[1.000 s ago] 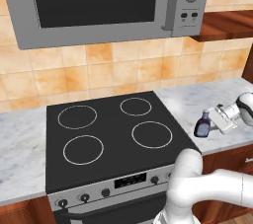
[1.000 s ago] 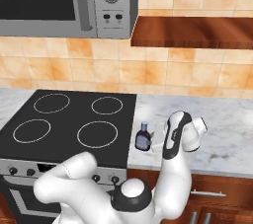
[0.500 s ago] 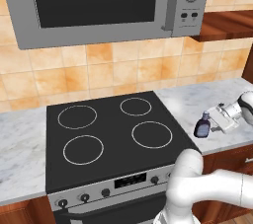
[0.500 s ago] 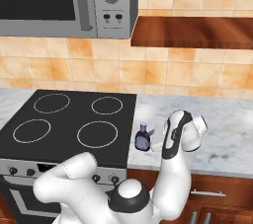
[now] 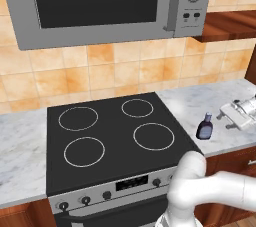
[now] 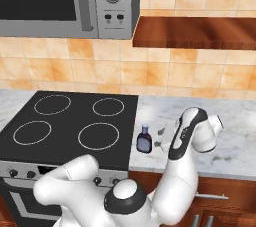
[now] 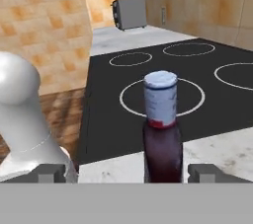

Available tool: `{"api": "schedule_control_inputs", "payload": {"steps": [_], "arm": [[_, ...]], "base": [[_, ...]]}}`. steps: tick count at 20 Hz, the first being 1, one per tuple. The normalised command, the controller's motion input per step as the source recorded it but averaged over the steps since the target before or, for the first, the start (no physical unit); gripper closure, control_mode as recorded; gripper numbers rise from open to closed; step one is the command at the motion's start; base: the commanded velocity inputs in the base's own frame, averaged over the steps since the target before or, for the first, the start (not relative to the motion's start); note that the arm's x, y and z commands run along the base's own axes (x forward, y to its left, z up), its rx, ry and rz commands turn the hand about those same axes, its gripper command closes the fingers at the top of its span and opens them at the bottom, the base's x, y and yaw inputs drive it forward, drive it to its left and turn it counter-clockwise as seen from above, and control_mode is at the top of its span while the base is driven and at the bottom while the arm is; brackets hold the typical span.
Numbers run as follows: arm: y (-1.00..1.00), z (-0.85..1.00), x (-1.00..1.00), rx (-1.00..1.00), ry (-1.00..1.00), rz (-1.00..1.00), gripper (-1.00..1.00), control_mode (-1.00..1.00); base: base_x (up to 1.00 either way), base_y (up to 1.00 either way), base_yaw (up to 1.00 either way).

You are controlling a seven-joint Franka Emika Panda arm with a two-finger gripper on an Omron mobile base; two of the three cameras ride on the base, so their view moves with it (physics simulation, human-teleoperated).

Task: Take 2 condiments from the cabinet and move them on the counter near the stove.Make sure the condiments are lined up with each other, next to each other.

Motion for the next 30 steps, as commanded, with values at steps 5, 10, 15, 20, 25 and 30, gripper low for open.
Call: {"api": "schedule_control_inputs", "payload": {"steps": [5,10,15,20,25,30], "arm": [[-0.04,0.54,-0.78,0.01,0.0,-0.2,-1.0,-1.0],[0.27,0.69,-0.72,0.0,0.0,-0.3,-1.0,-1.0],[0.78,0.73,-0.44,-0.06,0.0,-0.26,-1.0,-1.0],[0.86,0.89,-0.24,-0.15,0.1,-0.16,-1.0,-1.0],[0.9,0.53,-0.22,-0.22,0.19,-0.24,-1.0,-1.0],[0.93,0.03,-0.01,-0.24,0.23,-0.33,-1.0,-1.0]], "base": [[0.0,0.0,0.0],[0.0,0.0,0.0],[0.0,0.0,0.0],[0.0,0.0,0.0],[0.0,0.0,0.0],[0.0,0.0,0.0]]}}
